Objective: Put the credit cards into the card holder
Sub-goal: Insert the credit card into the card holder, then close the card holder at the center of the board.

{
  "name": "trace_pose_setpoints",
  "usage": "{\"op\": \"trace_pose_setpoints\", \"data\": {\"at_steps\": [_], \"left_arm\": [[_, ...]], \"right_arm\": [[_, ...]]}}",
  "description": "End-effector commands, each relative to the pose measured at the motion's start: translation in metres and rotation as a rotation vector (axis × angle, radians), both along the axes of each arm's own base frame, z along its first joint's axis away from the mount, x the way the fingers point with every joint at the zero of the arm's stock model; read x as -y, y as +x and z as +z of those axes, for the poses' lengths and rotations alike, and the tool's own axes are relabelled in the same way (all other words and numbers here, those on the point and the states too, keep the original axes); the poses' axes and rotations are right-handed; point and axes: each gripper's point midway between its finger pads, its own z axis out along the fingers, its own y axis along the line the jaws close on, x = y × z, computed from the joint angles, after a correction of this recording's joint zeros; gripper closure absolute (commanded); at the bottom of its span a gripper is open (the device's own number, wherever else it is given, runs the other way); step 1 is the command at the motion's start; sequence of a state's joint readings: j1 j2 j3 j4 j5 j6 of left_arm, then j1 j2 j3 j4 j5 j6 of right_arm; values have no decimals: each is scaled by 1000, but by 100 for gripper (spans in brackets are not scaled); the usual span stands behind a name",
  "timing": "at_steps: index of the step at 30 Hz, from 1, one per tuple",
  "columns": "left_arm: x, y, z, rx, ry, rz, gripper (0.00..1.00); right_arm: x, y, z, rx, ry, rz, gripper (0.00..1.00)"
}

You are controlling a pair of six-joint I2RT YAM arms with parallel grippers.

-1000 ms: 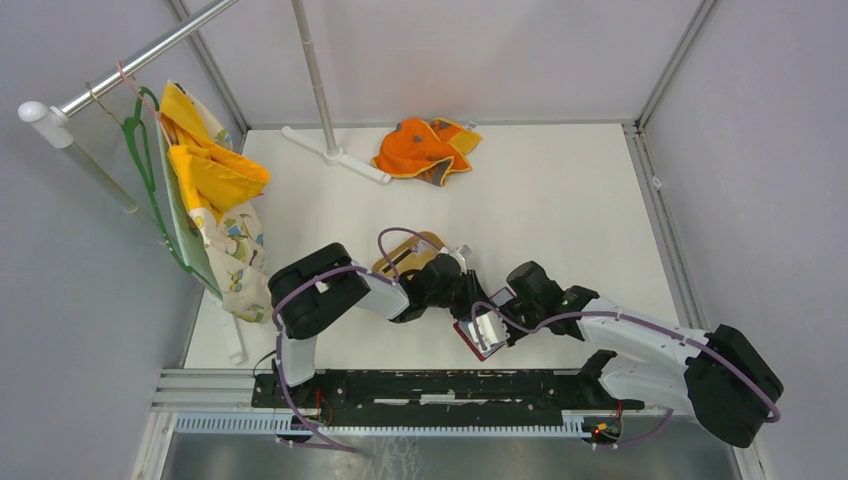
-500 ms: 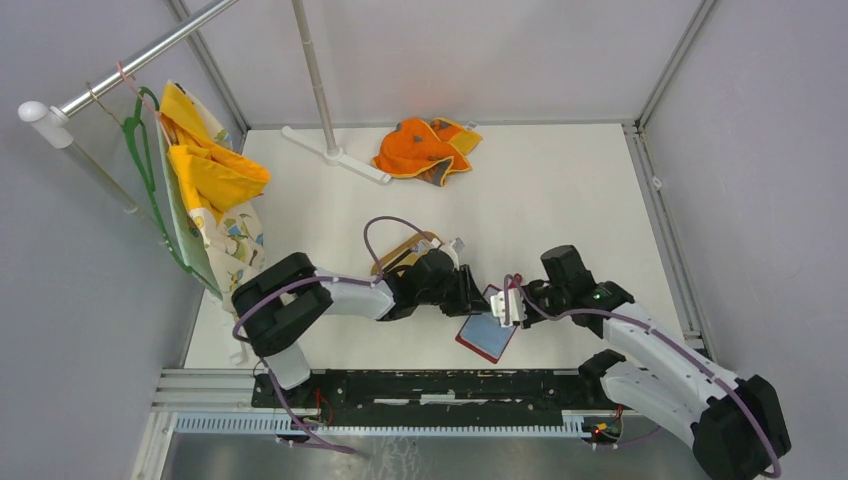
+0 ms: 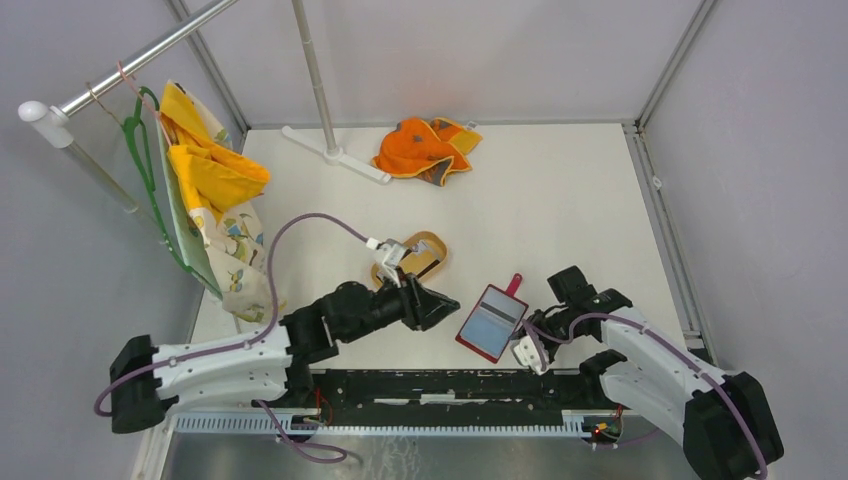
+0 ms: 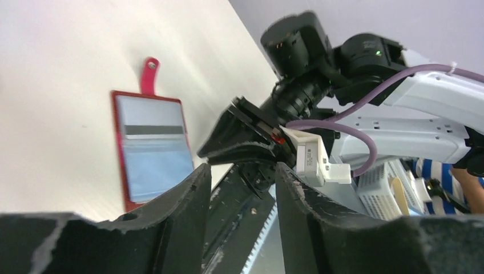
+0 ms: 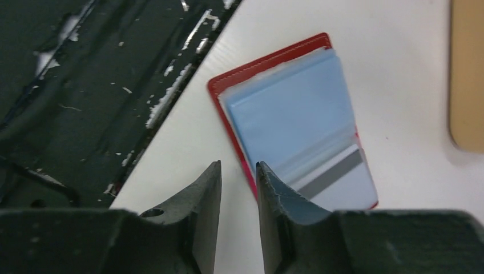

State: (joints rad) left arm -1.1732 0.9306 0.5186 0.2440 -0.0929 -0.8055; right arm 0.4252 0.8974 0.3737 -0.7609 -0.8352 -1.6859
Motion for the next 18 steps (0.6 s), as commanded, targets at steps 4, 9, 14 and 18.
{"op": "trace_pose_setpoints", "data": {"at_steps": [4, 9, 14, 18], "left_arm": [[-60, 12, -14, 71, -34, 185, 1], [-51, -3, -30, 17, -82, 101, 2], [-41, -11, -49, -45, -108, 54, 11], [-38, -11, -64, -73, -79, 57, 16]], "right_arm": [[-2, -3, -4, 68, 23, 91, 72], [-12, 15, -10, 143, 1, 25, 69], [-23, 22, -23, 163, -82, 10, 68], [-51, 66, 0, 196, -5, -307, 62]]}}
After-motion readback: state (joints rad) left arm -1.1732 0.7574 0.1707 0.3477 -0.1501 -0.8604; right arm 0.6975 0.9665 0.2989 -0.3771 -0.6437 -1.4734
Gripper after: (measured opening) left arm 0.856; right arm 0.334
